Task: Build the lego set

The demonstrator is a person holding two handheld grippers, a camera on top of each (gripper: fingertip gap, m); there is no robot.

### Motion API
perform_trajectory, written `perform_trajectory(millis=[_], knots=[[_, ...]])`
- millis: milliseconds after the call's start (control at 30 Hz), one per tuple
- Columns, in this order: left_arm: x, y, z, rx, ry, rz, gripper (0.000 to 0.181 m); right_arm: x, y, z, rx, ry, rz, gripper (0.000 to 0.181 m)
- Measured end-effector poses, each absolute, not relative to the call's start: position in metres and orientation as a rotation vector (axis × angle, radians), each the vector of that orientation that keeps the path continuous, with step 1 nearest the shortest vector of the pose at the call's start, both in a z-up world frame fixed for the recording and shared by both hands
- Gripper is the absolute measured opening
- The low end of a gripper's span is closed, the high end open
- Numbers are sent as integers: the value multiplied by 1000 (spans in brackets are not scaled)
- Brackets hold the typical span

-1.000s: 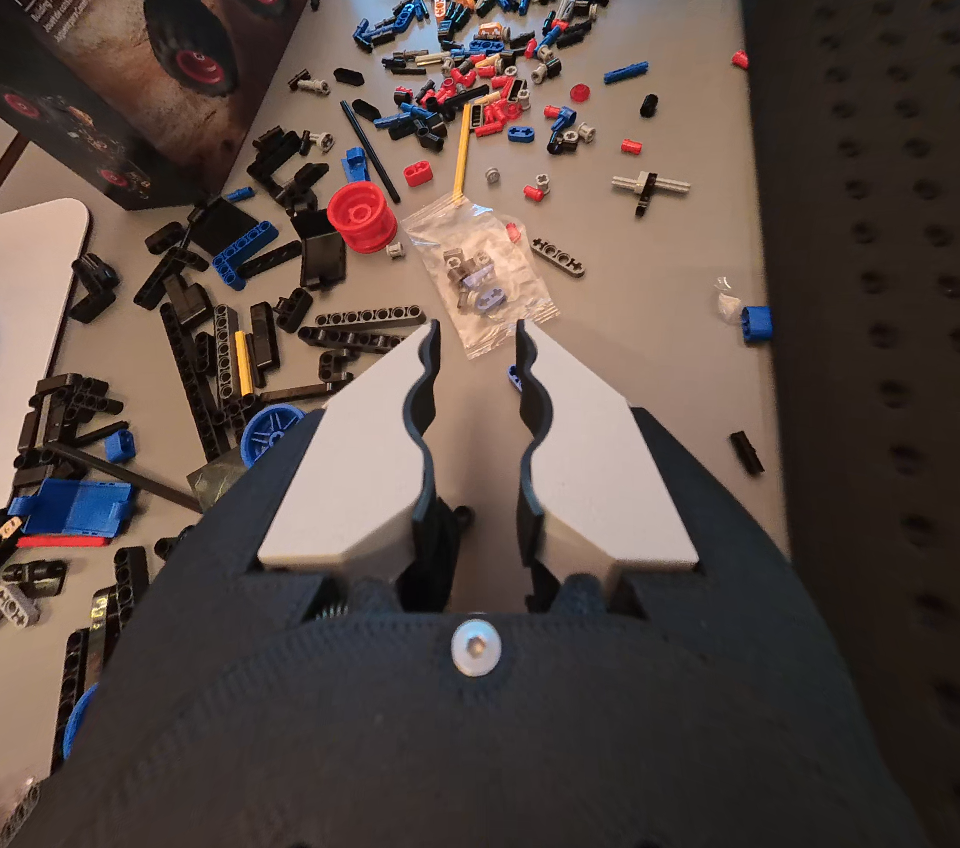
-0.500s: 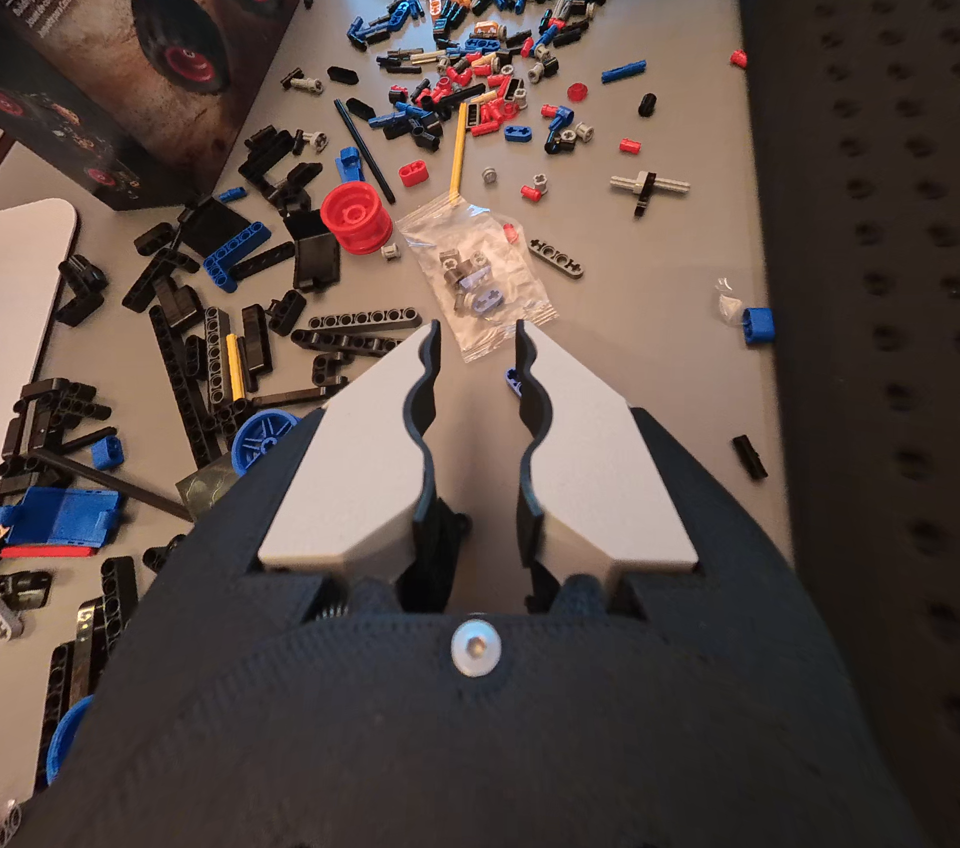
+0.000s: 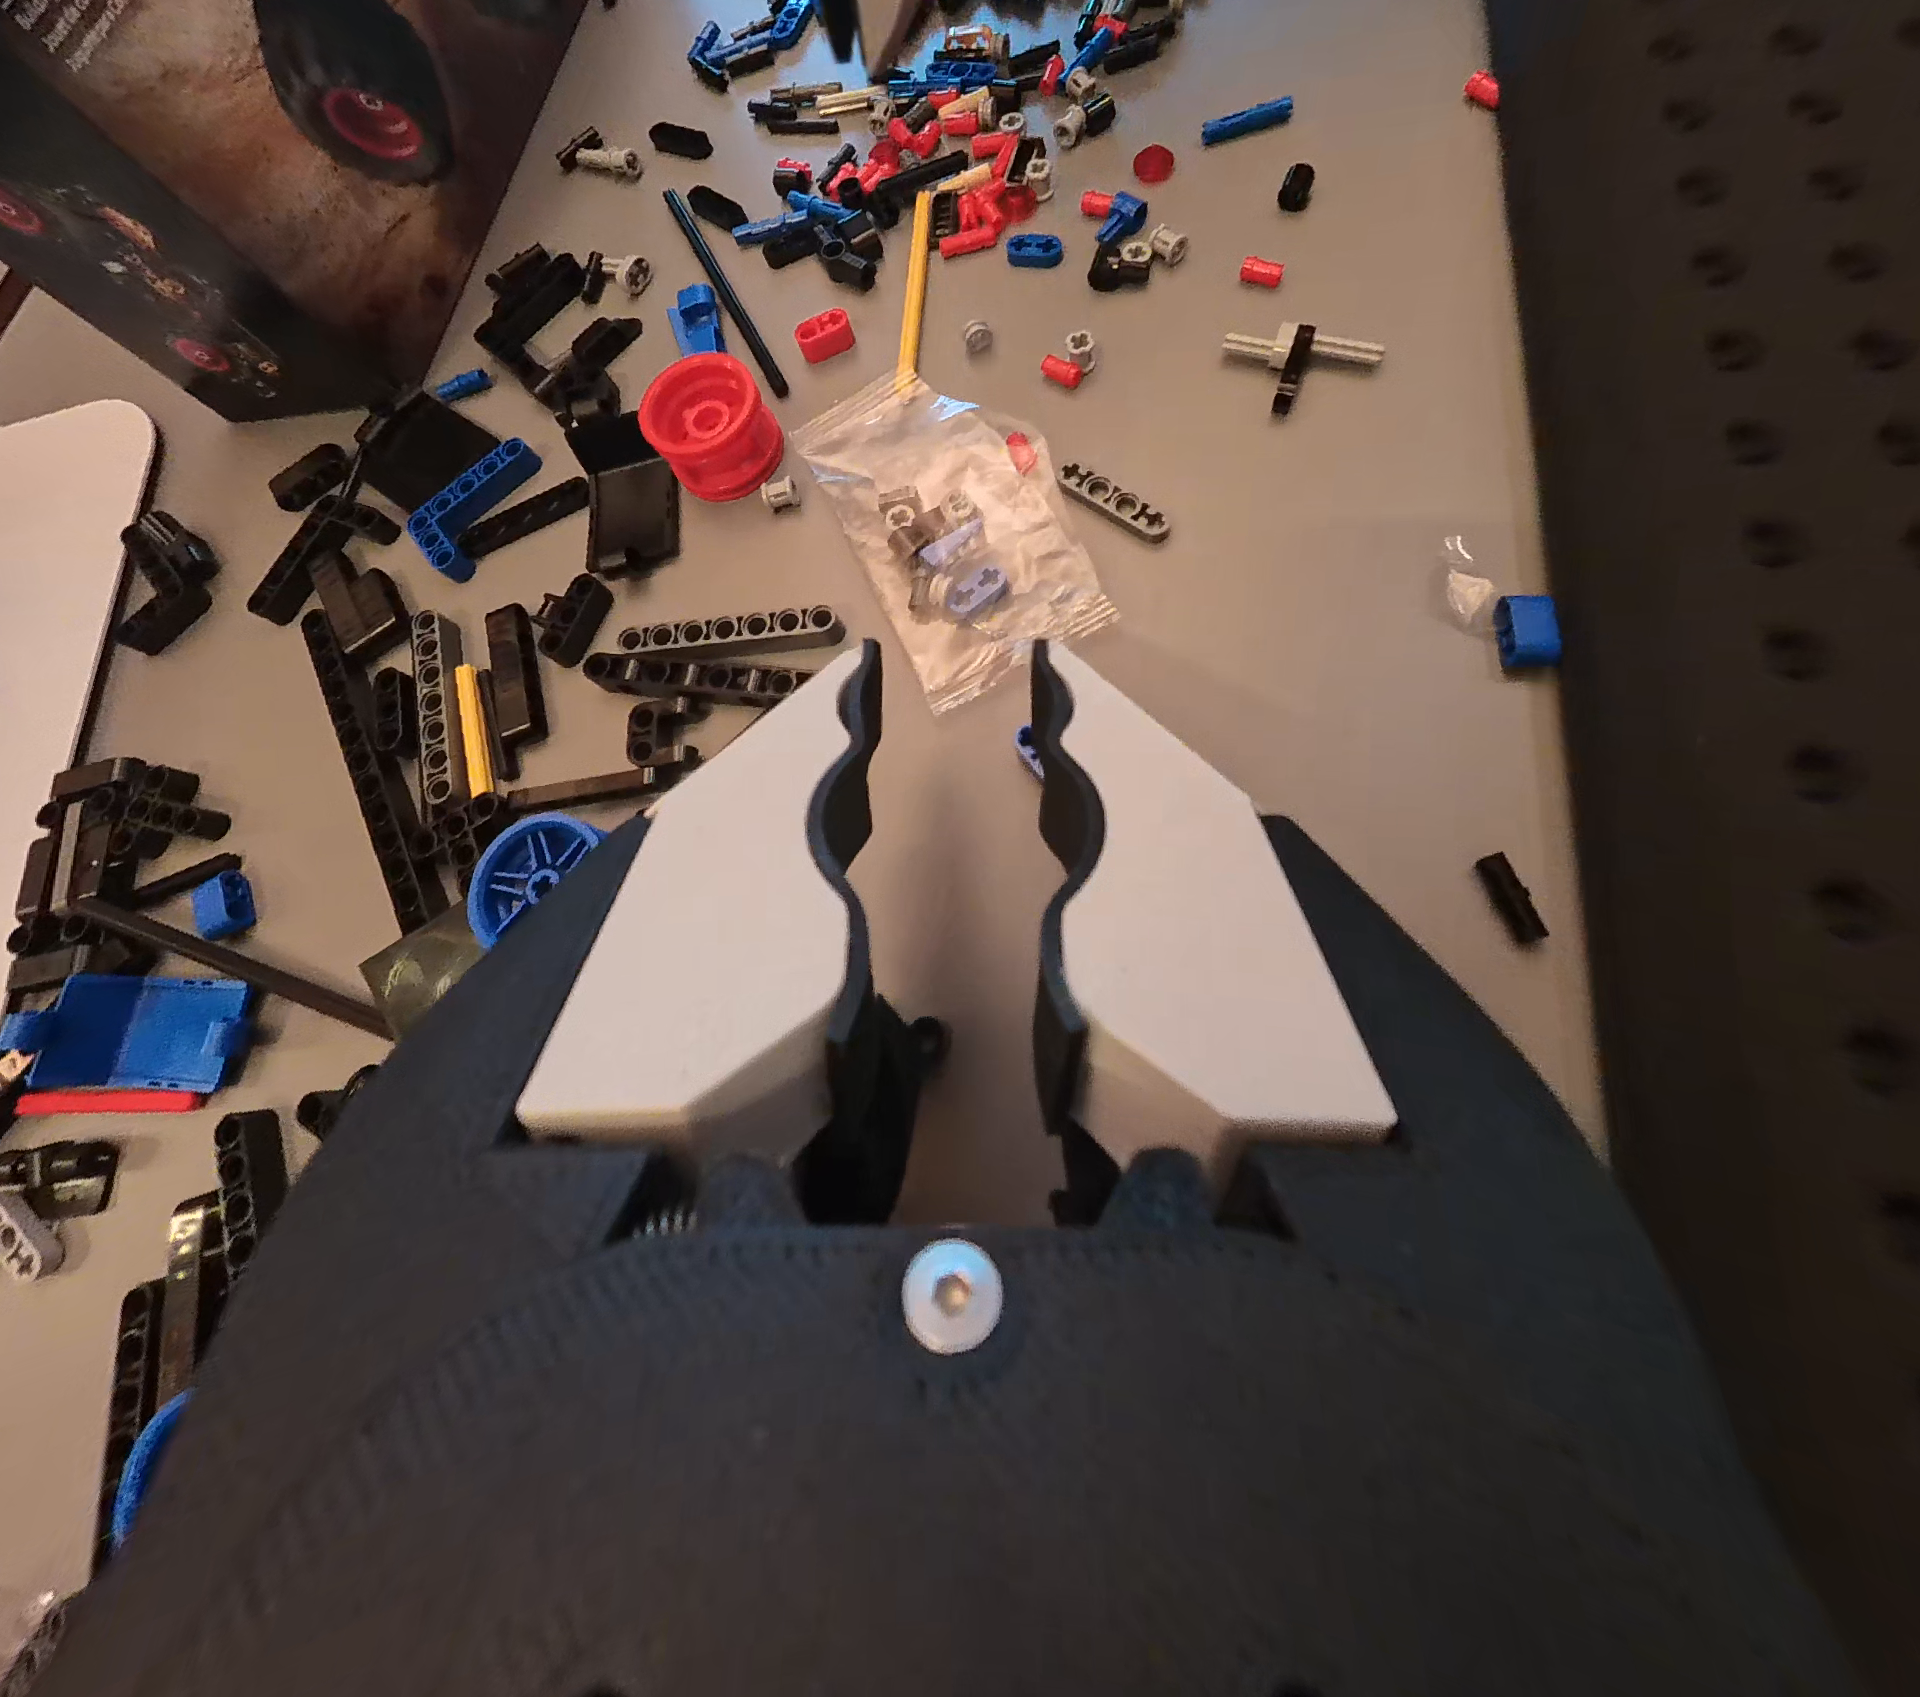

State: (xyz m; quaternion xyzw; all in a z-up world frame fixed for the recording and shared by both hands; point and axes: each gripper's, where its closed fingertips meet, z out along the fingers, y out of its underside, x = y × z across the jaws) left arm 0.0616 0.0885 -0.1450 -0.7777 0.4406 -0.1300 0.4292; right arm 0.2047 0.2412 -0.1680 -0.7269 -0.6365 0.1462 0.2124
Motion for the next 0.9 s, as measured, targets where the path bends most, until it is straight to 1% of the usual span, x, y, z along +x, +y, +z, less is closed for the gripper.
perform_trajectory(millis=[200,367,500,633,800,900], knots=[[64,87,-144,-1928,1118,-329,27,200,243,-171,-2099,-1703,462,9],[65,85,-144,-1923,1135,-319,27,199,243,-172,-2094,-1720,396,14],[65,86,-142,-1919,1131,-313,27,201,242,-175,-2088,-1750,338,15],[64,86,-141,-1915,1128,-312,27,199,237,-175,-2076,-1760,376,4],[64,86,-140,-1911,1132,-299,27,201,236,-175,-2052,-1729,423,2],[64,87,-139,-1905,1126,-297,27,199,234,-163,-2006,-1691,451,2]])
